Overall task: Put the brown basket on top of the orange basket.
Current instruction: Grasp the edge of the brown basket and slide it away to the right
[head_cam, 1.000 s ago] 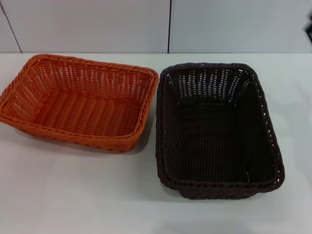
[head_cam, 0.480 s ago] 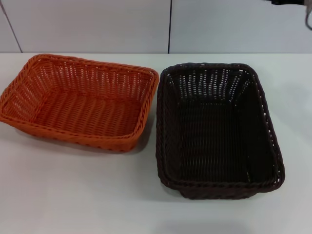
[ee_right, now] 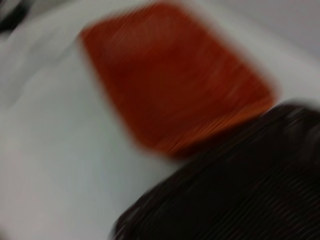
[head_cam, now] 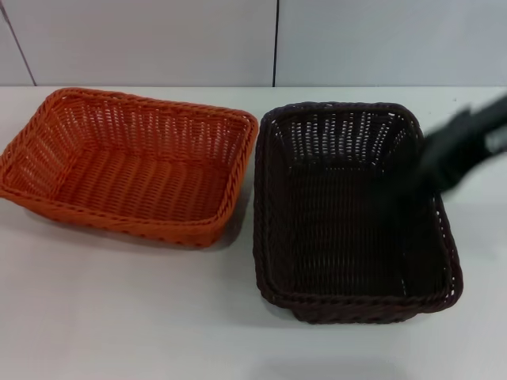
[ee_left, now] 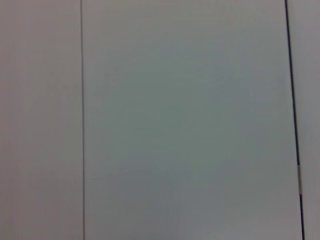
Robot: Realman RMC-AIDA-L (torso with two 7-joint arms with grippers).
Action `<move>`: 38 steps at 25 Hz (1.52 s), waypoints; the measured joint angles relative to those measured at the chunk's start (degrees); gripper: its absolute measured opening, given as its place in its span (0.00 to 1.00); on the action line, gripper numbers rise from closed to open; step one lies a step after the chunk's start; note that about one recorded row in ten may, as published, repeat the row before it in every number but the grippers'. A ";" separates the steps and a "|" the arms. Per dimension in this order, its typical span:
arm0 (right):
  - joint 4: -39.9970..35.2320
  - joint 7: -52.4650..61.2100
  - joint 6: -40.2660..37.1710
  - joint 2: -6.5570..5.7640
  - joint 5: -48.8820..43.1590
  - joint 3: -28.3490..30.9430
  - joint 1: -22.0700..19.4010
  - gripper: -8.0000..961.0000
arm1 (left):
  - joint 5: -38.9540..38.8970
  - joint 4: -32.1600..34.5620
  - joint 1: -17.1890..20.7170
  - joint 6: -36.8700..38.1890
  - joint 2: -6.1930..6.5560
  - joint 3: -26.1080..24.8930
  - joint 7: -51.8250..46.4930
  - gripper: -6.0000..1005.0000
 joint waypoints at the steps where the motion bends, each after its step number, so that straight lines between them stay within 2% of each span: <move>1: 0.42 -0.72 -2.16 0.29 -0.07 -0.69 0.54 0.86 | 0.00 0.00 0.00 0.00 0.00 -0.15 0.00 0.74; 4: 1.22 -2.11 -5.69 0.75 -0.81 -5.64 1.16 0.86 | 0.00 0.07 0.00 0.03 -0.01 -0.48 0.00 0.74; 12: 5.23 -3.92 -5.93 1.63 -4.15 -9.34 1.31 0.86 | 0.02 0.25 0.00 0.09 -0.11 -1.14 -0.01 0.74; 14: 8.14 -4.58 -3.72 2.02 -4.69 -10.70 1.31 0.86 | 0.02 0.25 0.00 0.10 -0.11 -1.15 -0.02 0.74; 20: 14.62 -5.32 1.42 2.20 -5.87 -13.79 2.02 0.86 | 0.03 0.25 0.00 0.07 -0.17 -1.15 -0.02 0.74; 24: 19.95 -5.39 5.81 2.44 -7.07 -17.93 3.37 0.85 | 0.03 0.18 0.00 0.04 -0.18 -1.15 -0.02 0.74; 32: 23.53 -5.21 8.60 2.70 -6.76 -22.71 4.26 0.82 | -0.02 -0.20 -0.48 0.04 -0.08 -1.20 -0.02 0.74; 38: 21.65 -5.42 8.51 2.73 -5.26 -22.77 4.01 0.80 | -0.05 0.20 -1.80 -0.37 -0.01 -1.89 -0.02 0.74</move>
